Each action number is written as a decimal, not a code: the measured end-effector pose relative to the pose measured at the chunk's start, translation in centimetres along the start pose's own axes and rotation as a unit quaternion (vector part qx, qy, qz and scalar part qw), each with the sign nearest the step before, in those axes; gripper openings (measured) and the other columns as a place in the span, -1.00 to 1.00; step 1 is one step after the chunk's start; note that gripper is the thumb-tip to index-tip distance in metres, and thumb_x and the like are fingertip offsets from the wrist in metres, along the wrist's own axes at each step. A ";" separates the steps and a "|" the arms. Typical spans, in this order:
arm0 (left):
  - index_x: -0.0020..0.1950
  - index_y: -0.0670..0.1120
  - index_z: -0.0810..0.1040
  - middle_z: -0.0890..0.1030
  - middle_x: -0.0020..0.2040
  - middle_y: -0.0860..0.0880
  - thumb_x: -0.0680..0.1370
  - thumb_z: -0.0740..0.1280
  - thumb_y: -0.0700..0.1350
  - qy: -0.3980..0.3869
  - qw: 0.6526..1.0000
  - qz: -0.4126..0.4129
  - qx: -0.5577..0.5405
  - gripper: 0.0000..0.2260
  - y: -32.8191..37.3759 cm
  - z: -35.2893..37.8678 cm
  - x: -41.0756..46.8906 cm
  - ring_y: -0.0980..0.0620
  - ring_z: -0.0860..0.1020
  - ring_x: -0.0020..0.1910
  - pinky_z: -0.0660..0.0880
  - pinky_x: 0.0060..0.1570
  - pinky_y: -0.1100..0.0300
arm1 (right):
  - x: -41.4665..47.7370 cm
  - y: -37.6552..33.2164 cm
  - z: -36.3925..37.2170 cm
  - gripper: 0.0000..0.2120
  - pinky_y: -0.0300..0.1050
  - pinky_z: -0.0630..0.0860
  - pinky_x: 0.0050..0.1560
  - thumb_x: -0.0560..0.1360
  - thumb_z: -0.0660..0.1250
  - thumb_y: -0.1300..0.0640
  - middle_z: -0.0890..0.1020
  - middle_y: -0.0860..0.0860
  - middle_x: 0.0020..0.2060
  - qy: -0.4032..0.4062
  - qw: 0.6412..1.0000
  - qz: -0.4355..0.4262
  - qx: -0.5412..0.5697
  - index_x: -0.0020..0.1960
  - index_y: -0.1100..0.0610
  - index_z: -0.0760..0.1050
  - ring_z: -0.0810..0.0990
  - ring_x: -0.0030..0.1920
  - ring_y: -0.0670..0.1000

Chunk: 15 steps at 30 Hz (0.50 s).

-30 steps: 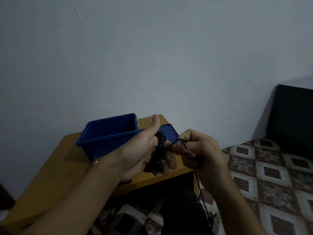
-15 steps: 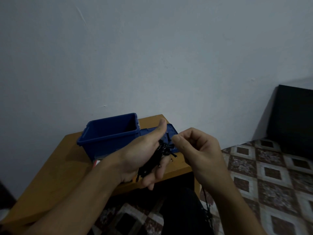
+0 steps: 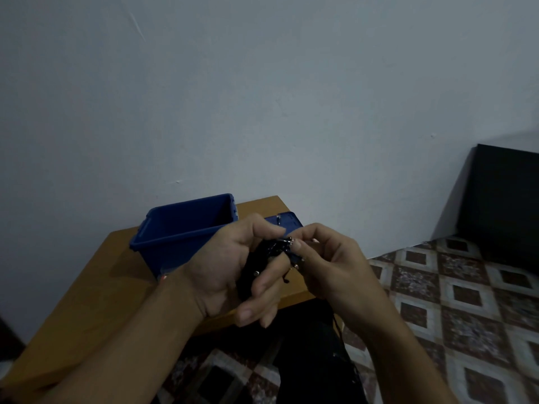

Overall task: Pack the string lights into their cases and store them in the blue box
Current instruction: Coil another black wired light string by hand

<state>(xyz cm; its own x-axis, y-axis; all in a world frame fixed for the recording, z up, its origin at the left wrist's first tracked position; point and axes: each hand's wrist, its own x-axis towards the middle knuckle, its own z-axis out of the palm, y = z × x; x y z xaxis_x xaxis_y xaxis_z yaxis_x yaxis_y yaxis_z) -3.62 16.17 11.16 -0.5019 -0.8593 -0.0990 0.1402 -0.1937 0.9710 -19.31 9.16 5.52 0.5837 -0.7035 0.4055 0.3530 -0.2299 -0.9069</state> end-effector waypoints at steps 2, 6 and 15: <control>-0.50 -0.17 0.46 0.46 -0.61 -0.14 0.59 0.10 0.05 0.000 1.000 0.009 -0.012 -0.48 -0.2 0.1 0.0 -0.01 0.44 -0.65 0.52 -0.36 0.14 | -0.1 0.0 -0.1 -0.85 -0.31 0.27 -0.48 0.61 0.31 0.10 0.48 -0.02 -0.45 -0.020 1.000 0.009 -0.022 -0.12 0.08 0.57 0.33 -0.50 -0.12; -0.50 -0.19 0.48 0.44 -0.62 -0.14 0.57 0.04 0.07 0.037 0.999 0.036 -0.018 -0.44 -0.1 0.3 0.2 -0.03 0.43 -0.65 0.53 -0.36 0.14 | -0.2 -0.3 -0.2 -0.82 -0.14 0.38 -0.46 0.64 0.27 0.12 0.61 0.07 -0.39 -0.040 0.998 0.021 -0.039 -0.10 0.14 0.54 0.44 -0.48 0.06; -0.36 -0.26 0.63 0.48 -0.62 -0.14 0.57 0.04 0.10 0.066 0.996 0.055 0.009 -0.41 0.5 0.8 0.1 -0.01 0.45 -0.64 0.53 -0.35 0.13 | 0.0 0.5 -0.3 -0.83 -0.02 0.51 -0.26 0.65 0.28 0.15 0.63 0.01 -0.30 -0.030 0.996 0.017 -0.078 -0.03 0.19 0.61 0.53 -0.31 0.04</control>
<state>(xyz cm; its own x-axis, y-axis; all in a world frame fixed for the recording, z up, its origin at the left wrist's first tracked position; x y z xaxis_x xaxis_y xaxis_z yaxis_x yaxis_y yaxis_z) -4.30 16.34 11.80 -0.3675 -0.9299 -0.0184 0.1731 -0.0878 0.9810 -19.35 8.86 5.05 0.6370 -0.6726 0.3767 0.2173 -0.3122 -0.9248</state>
